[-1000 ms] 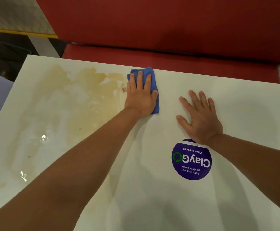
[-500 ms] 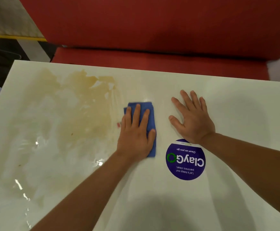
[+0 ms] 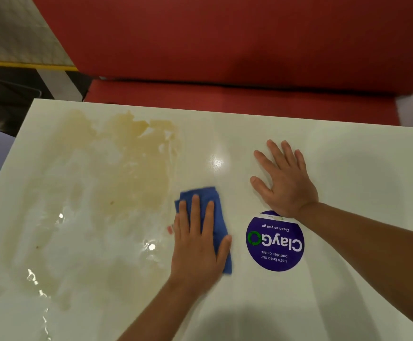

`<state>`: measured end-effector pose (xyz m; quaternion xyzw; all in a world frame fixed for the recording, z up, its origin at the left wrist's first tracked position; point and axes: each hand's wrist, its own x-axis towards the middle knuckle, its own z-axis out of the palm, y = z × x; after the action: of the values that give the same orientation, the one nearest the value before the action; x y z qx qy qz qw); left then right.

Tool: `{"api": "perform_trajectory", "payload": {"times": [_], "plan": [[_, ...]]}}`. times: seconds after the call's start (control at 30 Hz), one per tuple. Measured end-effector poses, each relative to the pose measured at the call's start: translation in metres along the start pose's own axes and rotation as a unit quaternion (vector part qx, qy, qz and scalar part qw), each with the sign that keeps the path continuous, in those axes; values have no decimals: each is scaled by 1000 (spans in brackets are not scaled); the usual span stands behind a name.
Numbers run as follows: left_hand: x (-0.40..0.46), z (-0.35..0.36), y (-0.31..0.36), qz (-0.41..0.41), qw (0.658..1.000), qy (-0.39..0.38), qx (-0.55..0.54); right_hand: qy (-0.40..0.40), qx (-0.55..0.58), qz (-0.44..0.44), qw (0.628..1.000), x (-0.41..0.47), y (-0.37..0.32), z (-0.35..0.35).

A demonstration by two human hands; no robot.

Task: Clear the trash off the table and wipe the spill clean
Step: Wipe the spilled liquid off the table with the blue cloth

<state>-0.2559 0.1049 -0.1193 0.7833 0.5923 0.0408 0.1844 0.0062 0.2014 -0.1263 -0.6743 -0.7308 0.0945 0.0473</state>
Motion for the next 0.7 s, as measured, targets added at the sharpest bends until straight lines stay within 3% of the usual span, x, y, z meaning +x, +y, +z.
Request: {"api": "perform_trajectory", "payload": {"times": [0.13,0.43,0.53,0.7], "plan": [[-9,-1,-5,-2,1000,-11,2,4,6,-4,1000,0,0,1],[142,-34,-39,-5,999,-9,52,8,-4,-4,1000,0,1,4],[105,-25,-35,7,999,7,48,12,0,-6,1000,0,1,4],[-6,-2,-7,36,998,-28,32,17,0,-6,1000,0,0,2]]}}
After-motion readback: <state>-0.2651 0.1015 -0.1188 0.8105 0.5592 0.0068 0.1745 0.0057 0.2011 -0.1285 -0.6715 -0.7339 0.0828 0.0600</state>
